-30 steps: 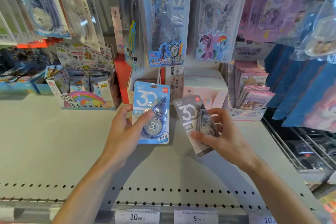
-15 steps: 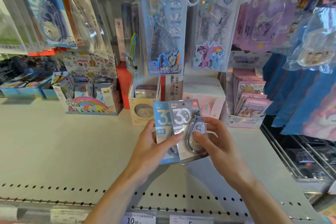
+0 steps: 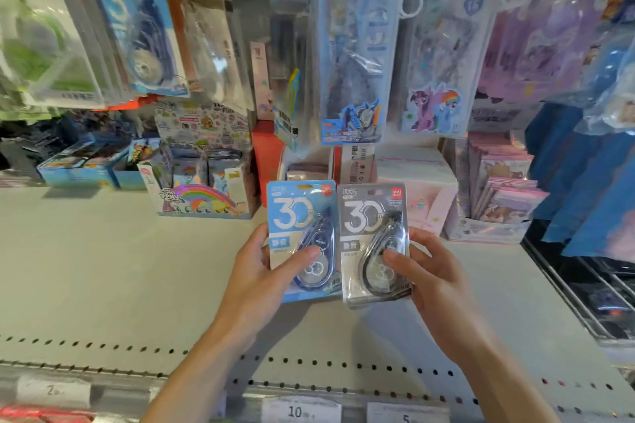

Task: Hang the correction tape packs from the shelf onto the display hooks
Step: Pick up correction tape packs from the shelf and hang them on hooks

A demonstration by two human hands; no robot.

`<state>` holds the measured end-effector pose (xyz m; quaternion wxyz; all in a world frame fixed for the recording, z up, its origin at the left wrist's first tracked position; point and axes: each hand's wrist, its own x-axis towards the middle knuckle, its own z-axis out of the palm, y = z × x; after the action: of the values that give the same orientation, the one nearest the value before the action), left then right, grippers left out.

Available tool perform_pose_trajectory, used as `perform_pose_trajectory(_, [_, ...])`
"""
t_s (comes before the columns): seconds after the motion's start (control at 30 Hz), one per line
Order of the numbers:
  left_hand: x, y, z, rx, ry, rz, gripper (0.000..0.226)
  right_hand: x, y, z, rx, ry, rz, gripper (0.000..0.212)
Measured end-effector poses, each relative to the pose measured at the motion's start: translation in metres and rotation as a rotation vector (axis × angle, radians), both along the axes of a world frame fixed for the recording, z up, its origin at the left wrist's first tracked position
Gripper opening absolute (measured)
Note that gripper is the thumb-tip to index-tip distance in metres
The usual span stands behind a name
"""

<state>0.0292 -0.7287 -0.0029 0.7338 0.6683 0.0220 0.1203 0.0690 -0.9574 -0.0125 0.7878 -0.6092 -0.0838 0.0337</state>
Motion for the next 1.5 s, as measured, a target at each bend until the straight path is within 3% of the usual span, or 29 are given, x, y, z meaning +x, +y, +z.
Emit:
perform_pose_trajectory(0.23, [-0.013,0.097,0.008,-0.004,-0.060,-0.031,0.047,-0.016,0.084,0.002,-0.016,-0.041,-0.027,0.032])
perform_pose_trajectory(0.5, [-0.030,0.262,0.031,0.120,-0.119,-0.133,0.044,-0.053,0.232,0.019,0.008,-0.050,-0.165,0.035])
perform_pose_trajectory(0.7, [-0.036,0.340,0.064,0.215,-0.206,-0.198,0.045,-0.071,0.309,0.036,-0.016,-0.129,-0.242,0.053])
perform_pose_trajectory(0.9, [-0.029,0.366,0.098,0.316,-0.311,-0.214,0.041,-0.079,0.335,0.063,-0.081,-0.177,-0.281,0.036])
perform_pose_trajectory(1.23, [-0.010,0.352,0.155,0.424,-0.430,-0.226,0.040,-0.058,0.335,0.108,-0.047,-0.258,-0.408,0.030])
perform_pose_trajectory(1.5, [-0.010,0.332,0.180,0.475,-0.476,-0.260,0.039,-0.046,0.315,0.158,-0.023,-0.400,-0.522,0.041])
